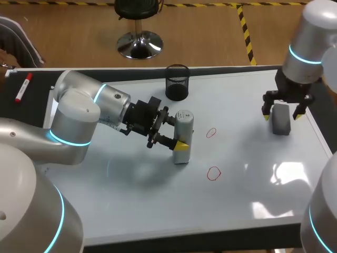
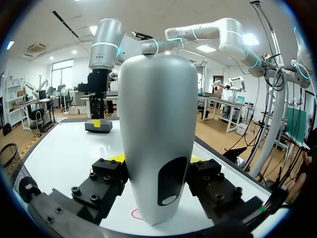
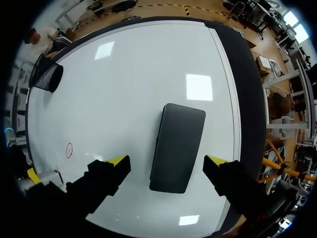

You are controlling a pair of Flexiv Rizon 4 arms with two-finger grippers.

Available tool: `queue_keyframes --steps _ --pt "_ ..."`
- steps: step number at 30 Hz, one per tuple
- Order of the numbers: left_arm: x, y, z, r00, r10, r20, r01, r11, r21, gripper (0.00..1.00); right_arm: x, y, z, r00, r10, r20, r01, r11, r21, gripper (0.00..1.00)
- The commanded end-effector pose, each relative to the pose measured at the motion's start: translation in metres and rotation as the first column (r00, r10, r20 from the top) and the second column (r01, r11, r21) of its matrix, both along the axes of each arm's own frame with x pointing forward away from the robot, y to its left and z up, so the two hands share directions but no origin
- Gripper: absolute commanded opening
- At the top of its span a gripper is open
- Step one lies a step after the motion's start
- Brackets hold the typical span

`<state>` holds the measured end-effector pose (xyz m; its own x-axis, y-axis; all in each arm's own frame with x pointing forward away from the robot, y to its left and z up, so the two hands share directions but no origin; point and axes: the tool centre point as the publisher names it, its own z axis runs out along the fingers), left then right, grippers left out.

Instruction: Pick up the inspection probe, press it on each red-marked spot on the whiteboard one by one, put down the probe, pick up the eraser, and wipe off all the red marks.

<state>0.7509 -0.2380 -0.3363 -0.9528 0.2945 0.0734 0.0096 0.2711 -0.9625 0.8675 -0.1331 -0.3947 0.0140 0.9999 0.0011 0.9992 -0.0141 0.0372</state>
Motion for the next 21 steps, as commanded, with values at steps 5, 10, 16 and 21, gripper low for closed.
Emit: queue_keyframes --steps 5,10,16,21 --pt "-0.002 0.000 -0.008 1.000 0.002 0.000 -0.002 1.000 -0.005 0.00 0.006 -0.001 -0.007 1.000 -0.009 -0.009 0.009 1.000 0.006 1.00" --pt "-0.002 0.000 -0.008 1.000 0.002 0.000 -0.002 1.000 -0.005 0.00 0.008 -0.001 -0.009 1.000 -0.019 -0.013 0.019 1.000 0.000 1.00" --pt "-0.002 0.000 -0.008 1.000 0.002 0.000 -0.002 1.000 -0.005 0.00 0.008 -0.002 -0.014 1.000 -0.025 -0.019 0.025 1.000 -0.005 1.00" --pt "-0.002 0.000 -0.008 1.000 0.002 0.000 -0.002 1.000 -0.005 0.00 0.008 -0.003 -0.016 0.999 -0.033 -0.023 0.033 0.999 -0.007 1.00"
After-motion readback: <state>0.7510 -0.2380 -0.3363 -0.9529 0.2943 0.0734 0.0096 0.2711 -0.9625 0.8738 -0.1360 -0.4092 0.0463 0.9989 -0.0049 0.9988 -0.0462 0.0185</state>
